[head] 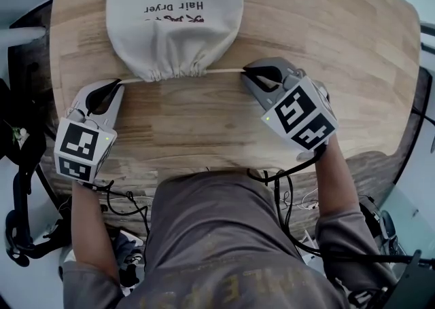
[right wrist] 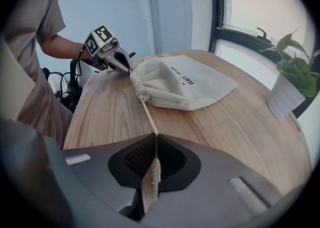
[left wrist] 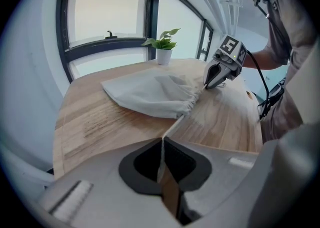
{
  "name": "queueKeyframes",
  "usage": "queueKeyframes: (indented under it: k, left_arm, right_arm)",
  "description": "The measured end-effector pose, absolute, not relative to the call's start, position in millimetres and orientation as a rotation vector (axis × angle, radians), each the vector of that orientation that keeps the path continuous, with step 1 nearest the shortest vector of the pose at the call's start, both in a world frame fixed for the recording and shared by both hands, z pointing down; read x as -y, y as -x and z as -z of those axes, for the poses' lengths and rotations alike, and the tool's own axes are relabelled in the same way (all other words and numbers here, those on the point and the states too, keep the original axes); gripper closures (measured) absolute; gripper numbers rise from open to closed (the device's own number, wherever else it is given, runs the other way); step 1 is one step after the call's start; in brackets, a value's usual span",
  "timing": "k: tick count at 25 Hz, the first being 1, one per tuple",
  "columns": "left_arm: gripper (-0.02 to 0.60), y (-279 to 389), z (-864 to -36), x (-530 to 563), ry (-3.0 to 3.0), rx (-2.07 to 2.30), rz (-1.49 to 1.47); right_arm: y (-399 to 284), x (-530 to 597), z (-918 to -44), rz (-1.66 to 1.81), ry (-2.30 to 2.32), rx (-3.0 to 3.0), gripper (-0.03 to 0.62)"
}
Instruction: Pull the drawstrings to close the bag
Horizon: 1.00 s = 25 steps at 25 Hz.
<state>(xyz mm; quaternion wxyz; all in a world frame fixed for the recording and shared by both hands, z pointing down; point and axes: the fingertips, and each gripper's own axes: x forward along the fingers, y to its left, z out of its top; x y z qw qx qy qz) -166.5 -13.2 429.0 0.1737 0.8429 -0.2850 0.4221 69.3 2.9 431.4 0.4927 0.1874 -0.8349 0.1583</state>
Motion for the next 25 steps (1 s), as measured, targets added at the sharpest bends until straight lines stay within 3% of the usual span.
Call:
queueKeyframes:
  k: [16,17,19,20,23,25]
  left_arm:
    - [0.558,162,-429,0,-2.403,0.73,-1.159]
    - [0.535,162,-429,-1,-2.396,0.734,-1.139]
    - [0.411,165,-428,0,-2.38,0.754,-1.107]
    - [0.385,166,-426,-3,-2.384,0.756,-1.108]
    - [0.36,166,-419,-13,-2.428,0.73,-1.14]
    - [0.357,161,-415,-13,-2.451,0.716,-1.149]
  right_arm:
    - [-77,-8,-431,-0.374,-0.46,2.02,0.559]
    - [-77,-7,-431,-0.361,-0.463,2.019,0.557]
    - [-76,-4,-433,-0.355,-0.475,2.026,0.554]
    - [-76,-5,-433,-0.369,-0.476,2.03,0.545]
    - [-70,-12,-429,-0.4,-0.46,2.04,0.425]
    - [-62,-12,-423,-0.371,-0.445,2.061,0.427]
